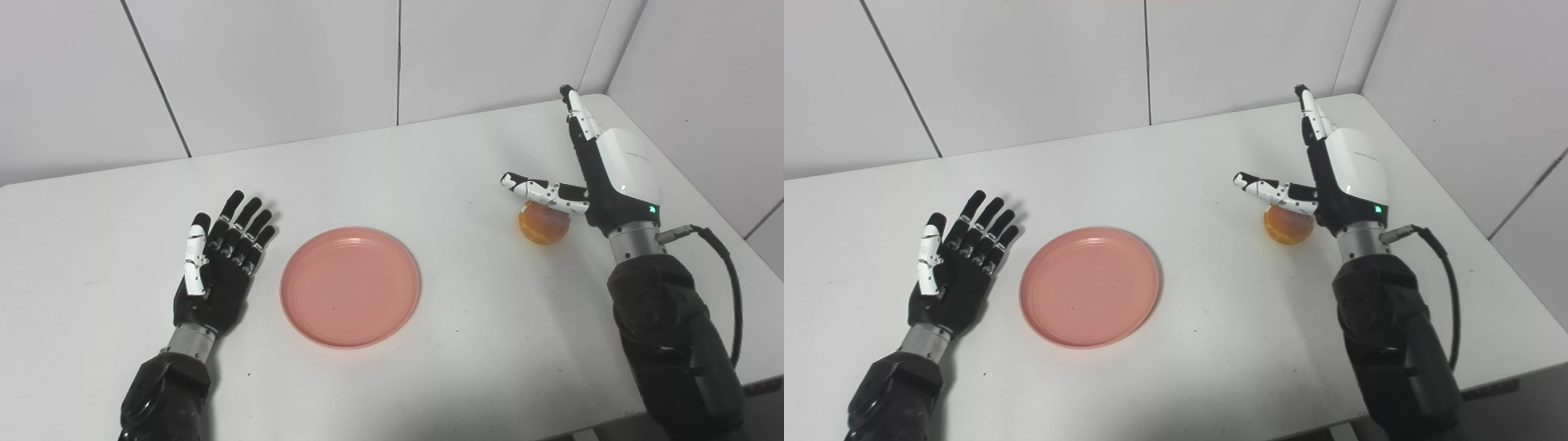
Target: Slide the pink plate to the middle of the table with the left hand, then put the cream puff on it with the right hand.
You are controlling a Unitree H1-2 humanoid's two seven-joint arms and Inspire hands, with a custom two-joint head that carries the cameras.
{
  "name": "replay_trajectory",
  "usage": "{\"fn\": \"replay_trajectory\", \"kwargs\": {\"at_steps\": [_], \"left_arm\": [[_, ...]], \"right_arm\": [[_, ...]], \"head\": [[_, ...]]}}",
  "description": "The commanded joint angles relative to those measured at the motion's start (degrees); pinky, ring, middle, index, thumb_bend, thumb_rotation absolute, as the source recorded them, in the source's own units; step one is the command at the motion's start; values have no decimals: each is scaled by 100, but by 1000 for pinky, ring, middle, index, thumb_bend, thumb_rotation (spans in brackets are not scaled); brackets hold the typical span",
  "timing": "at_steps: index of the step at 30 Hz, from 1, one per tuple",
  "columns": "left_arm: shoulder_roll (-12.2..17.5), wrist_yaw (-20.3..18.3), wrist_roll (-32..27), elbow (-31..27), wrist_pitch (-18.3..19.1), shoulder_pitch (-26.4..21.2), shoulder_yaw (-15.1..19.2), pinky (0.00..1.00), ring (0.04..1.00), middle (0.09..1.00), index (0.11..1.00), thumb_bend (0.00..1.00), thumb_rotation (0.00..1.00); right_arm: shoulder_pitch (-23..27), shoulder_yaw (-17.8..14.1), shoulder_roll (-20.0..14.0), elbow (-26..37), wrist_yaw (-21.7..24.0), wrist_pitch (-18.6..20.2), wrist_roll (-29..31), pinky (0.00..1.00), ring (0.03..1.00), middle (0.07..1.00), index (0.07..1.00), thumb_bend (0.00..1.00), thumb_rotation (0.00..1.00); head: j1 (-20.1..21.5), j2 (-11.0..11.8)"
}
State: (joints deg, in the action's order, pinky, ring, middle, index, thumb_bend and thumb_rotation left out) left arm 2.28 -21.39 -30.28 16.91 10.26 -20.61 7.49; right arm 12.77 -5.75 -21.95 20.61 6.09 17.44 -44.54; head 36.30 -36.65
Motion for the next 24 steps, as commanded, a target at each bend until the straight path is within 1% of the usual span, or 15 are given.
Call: {"fn": "replay_trajectory", "kwargs": {"at_steps": [1,4,8,10,13,17,20,21,24], "left_arm": [[142,190,118,404,399,343,39,971,936,935,932,399,1000],[169,247,92,411,450,337,68,958,927,925,922,393,1000],[185,271,15,484,482,295,108,968,924,924,925,390,1000],[190,281,-7,533,500,266,121,972,927,928,928,393,1000],[200,322,-16,511,538,262,112,962,922,923,918,397,1000],[196,387,-13,409,597,289,99,950,913,914,909,398,1000],[190,396,-28,346,625,310,90,949,914,914,907,401,1000],[191,380,-36,332,625,317,86,949,915,917,912,400,1000],[181,330,-76,320,642,320,91,962,921,922,920,403,1000]], "right_arm": [[63,-102,-241,113,25,116,-106,754,902,955,989,799,747],[-3,-134,-334,111,169,254,-187,782,918,959,990,815,736],[-27,-183,-419,15,202,270,-119,784,919,954,978,841,703],[-49,-201,-514,-40,280,289,-94,789,919,951,972,846,689],[-73,-248,-574,-109,500,453,36,798,921,952,962,877,648],[-90,-188,-655,-218,630,572,62,801,915,946,952,922,633],[-93,-143,-700,-271,687,592,94,794,906,937,940,924,607],[-90,-128,-713,-280,705,594,106,791,898,932,933,920,579],[-38,-39,-748,-446,758,615,126,795,897,933,934,933,574]], "head": [[88,21],[170,39],[237,25],[256,19],[258,-5],[208,-53],[208,-91],[208,-91],[119,-145]]}}
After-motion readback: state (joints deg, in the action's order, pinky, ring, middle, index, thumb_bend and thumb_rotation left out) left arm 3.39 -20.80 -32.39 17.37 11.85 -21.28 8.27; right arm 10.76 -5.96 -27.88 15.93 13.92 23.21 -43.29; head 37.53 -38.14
